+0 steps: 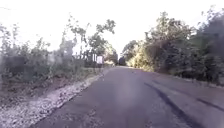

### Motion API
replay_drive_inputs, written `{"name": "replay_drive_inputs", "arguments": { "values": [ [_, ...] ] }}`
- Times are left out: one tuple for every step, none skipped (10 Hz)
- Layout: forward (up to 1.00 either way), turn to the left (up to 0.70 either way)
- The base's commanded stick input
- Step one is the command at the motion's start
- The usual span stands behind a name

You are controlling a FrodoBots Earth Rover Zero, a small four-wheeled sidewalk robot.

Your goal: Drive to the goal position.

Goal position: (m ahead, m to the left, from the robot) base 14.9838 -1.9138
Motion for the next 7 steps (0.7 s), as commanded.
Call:
{"name": "replay_drive_inputs", "arguments": {
  "values": [
    [1.00, 0.00],
    [1.00, 0.00],
    [1.00, 0.00],
    [1.00, 0.00],
    [1.00, -0.04],
    [1.00, -0.15],
    [1.00, -0.27]
  ]
}}
